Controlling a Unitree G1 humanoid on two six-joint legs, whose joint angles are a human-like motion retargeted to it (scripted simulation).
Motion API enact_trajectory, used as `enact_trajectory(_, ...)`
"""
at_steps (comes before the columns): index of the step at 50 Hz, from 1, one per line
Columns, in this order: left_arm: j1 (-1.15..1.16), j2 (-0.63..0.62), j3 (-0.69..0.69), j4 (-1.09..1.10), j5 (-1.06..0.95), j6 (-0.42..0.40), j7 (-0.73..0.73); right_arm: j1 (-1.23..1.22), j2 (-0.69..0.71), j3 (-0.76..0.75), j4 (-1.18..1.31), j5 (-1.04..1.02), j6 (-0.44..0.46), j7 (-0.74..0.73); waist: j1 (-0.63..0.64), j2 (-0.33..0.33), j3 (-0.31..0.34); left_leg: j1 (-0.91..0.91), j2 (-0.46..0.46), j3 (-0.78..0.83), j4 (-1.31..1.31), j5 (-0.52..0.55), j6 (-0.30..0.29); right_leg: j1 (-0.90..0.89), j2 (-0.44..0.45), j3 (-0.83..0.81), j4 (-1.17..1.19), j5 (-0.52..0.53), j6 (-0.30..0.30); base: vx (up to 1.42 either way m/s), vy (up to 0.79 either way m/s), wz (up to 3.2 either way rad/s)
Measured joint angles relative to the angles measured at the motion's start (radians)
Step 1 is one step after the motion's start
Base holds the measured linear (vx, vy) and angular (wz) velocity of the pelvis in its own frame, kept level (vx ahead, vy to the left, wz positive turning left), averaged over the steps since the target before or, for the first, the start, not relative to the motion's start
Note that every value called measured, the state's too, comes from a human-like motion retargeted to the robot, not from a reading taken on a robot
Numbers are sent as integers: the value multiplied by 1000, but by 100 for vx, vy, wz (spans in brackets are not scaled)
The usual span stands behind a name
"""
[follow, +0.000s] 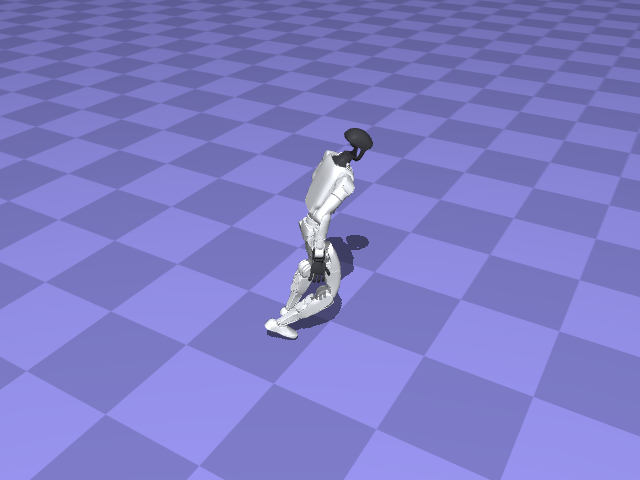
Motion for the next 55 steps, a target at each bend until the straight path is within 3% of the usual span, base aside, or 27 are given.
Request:
enact_trajectory(3, 0, 18, 110, -248, -279, -156, -51, 67, -40, 11, 136, -64, 58, 10, -53, 33, -107, 38, 29, 73, -123, 126, -10, -97, 33, -29, -368, -2, -10, 58, -23, -136)
enact_trajectory(5, 15, 36, 154, -370, -317, -225, -43, 72, -41, -36, 253, -36, 67, -25, -103, 39, -145, 67, 11, 92, -157, 201, -2, -55, 15, -105, -754, 41, 33, 66, -26, -113)
enact_trajectory(7, 40, 49, 179, -435, -249, -240, 27, 4, -22, -118, 393, 40, 82, -96, -143, 20, -156, 109, -29, 108, -160, 244, 30, -13, -17, -237, -1021, 97, 125, 69, -27, -133)
enact_trajectory(9, 84, 41, 179, -443, -169, -213, 69, -79, -8, -209, 480, 96, 78, -190, -142, -1, -148, 135, -53, 135, -91, 247, 80, -1, -42, -332, -1071, 118, 163, 67, -22, -204)
enact_trajectory(12, 173, -13, 143, -387, -128, -143, 17, -228, -5, -265, 512, 116, 47, -288, -89, -6, -91, 70, -34, 137, 257, 191, 170, 17, -39, -255, -965, 44, 115, 64, -15, -283)
enact_trajectory(16, 324, -120, 6, -154, -95, 12, -168, -535, 27, -151, 540, 128, 61, -260, 11, 0, -10, -85, 37, 96, 763, 72, 212, 2, 53, -11, -711, -141, 21, 68, -4, -338)
enact_trajectory(19, 432, -179, -163, 0, 222, 148, -454, -745, 121, -55, 478, 40, 100, -192, 93, -39, -7, -183, 23, 75, 889, 19, 221, 62, 82, 155, -667, -179, 1, 82, 2, -296)
enact_trajectory(20, 470, -184, -215, 20, 386, 164, -592, -782, 154, -27, 416, -21, 106, -141, 131, -58, -18, -215, 0, 63, 884, 8, 219, 101, 80, 208, -701, -163, 7, 91, 3, -247)
enact_trajectory(22, 549, -152, -270, -9, 592, 107, -804, -796, 186, 32, 222, -152, 56, -16, 229, -105, -63, -282, -53, 50, 782, 2, 211, 179, 40, 281, -825, -72, 48, 94, 6, -210)
enact_trajectory(24, 619, -111, -264, -46, 634, 52, -870, -801, 194, 95, 24, -246, -44, 39, 341, -157, -110, -329, -90, 65, 595, 10, 197, 230, -8, 334, -930, 55, 99, 97, 11, -182)
enact_trajectory(27, 697, -86, -144, -30, 475, 17, -815, -833, 212, 184, -188, -318, -167, 32, 496, -225, -167, -318, -114, 156, 175, 44, 145, 283, -53, 437, -1040, 277, 169, 99, 23, -171)
enact_trajectory(30, 670, -116, 53, 123, 225, 29, -829, -891, 294, 237, -221, -242, -158, 140, 558, -224, -191, -236, -120, 329, -223, 69, 35, 373, -49, 538, -1114, 450, 220, 98, 34, -86)
enact_trajectory(32, 578, -113, 151, 236, 150, 58, -823, -903, 359, 224, -181, -105, -76, 306, 531, -175, -161, -183, -131, 365, -293, 130, -14, 474, -27, 574, -1121, 505, 210, 98, 35, 48)
enact_trajectory(33, 522, -101, 175, 274, 140, 70, -785, -898, 376, 206, -161, -48, -32, 373, 509, -144, -128, -148, -136, 344, -273, 146, -9, 530, -14, 573, -1101, 515, 203, 98, 35, 110)
enact_trajectory(35, 400, -65, 163, 309, 190, 78, -639, -866, 368, 155, -134, 0, 9, 422, 467, -77, -41, -65, -132, 271, -145, 54, 43, 617, 15, 488, -980, 494, 215, 99, 33, 130)
enact_trajectory(37, 264, -20, 80, 310, 313, 86, -421, -814, 328, 122, -94, -51, -24, 319, 450, -45, -15, -48, -104, 219, 22, -89, 99, 507, 7, 290, -633, 364, 222, 99, 28, 82)
enact_trajectory(38, 186, 2, 31, 307, 335, 99, -277, -802, 313, 127, -49, -90, -40, 232, 447, -84, -55, -112, -116, 213, 98, -139, 153, 327, -52, 199, -371, 267, 224, 96, 24, 45)
enact_trajectory(40, 86, 37, 6, 245, 338, 90, -132, -754, 278, 158, 69, -240, -63, 52, 403, -67, -73, -75, -96, 207, 132, -176, 109, 197, -120, 80, -161, 129, 80, 93, 24, 44)
enact_trajectory(42, 13, 61, 51, 120, 210, 36, -106, -728, 246, 185, 239, -362, -20, -50, 321, -58, -118, -56, -97, 179, 110, -169, 79, 42, -150, 32, -57, 32, -4, 91, 23, 83)
enact_trajectory(45, -37, 78, 120, -107, -82, -52, -216, -686, 197, 154, 485, -408, 57, -101, 137, 5, -183, 6, -79, 85, 13, -76, 21, -100, -90, -17, -169, -13, -39, 96, 16, 145)
enact_trajectory(48, -80, 103, 77, -312, -293, -165, -187, -654, 106, 36, 627, -277, 84, -210, -59, 70, -187, 86, -61, -16, -68, 83, -18, -113, -16, -16, -567, 90, 36, 106, 1, 183)
enact_trajectory(50, -120, 123, 44, -416, -345, -246, -147, -640, 46, -42, 681, -175, 76, -295, -168, 77, -170, 150, -77, -81, -103, 183, -32, -79, -22, -19, -874, 171, 100, 115, -13, 172)
enact_trajectory(52, -139, 116, 50, -479, -393, -270, -190, -620, 15, -89, 716, -140, 83, -326, -227, 62, -156, 233, -90, -137, -123, 257, -37, -72, -43, -57, -1034, 197, 149, 120, -20, 101)
enact_trajectory(55, -124, 50, 95, -520, -592, -224, -345, -635, -11, -97, 731, -157, 142, -276, -241, 28, -98, 358, -120, -182, -70, 330, 5, -34, -63, -123, -1077, 265, 181, 118, -21, -19)
